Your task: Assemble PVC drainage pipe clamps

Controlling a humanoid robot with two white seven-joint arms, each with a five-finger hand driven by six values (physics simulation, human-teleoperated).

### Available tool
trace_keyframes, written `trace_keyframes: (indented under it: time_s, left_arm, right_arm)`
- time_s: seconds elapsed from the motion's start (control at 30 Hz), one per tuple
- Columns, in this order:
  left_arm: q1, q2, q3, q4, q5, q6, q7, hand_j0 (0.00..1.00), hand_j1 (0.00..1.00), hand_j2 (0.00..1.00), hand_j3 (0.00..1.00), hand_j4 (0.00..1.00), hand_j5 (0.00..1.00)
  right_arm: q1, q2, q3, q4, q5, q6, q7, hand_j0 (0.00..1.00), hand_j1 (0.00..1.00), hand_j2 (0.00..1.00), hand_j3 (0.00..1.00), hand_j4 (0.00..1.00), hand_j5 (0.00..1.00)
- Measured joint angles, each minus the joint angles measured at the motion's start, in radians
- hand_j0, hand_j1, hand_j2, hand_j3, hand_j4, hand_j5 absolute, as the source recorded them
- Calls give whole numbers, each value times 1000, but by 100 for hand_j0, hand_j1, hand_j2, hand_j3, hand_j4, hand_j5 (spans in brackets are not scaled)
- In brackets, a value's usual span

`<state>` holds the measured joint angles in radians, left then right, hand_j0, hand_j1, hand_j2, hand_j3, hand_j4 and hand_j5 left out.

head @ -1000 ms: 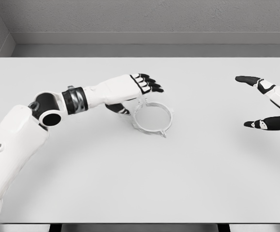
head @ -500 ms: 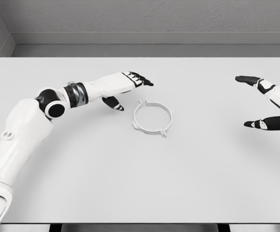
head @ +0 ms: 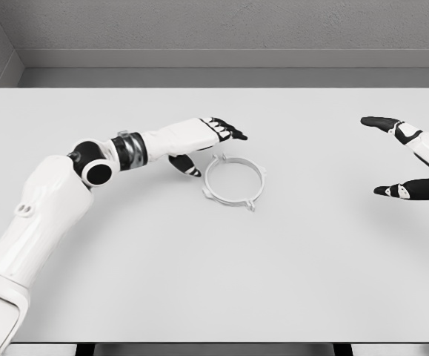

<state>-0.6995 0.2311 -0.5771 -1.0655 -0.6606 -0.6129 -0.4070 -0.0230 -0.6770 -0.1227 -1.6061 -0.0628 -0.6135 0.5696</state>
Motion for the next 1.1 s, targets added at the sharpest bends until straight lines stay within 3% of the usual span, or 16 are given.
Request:
trace_keyframes:
  time_s: [1.1]
  left_arm:
    - [0,-29,-19,2,0,0,0,100,100,100,100,100,100]
  right_arm:
    - [0,0,0,-1,0,0,0,100,100,100,100,100,100]
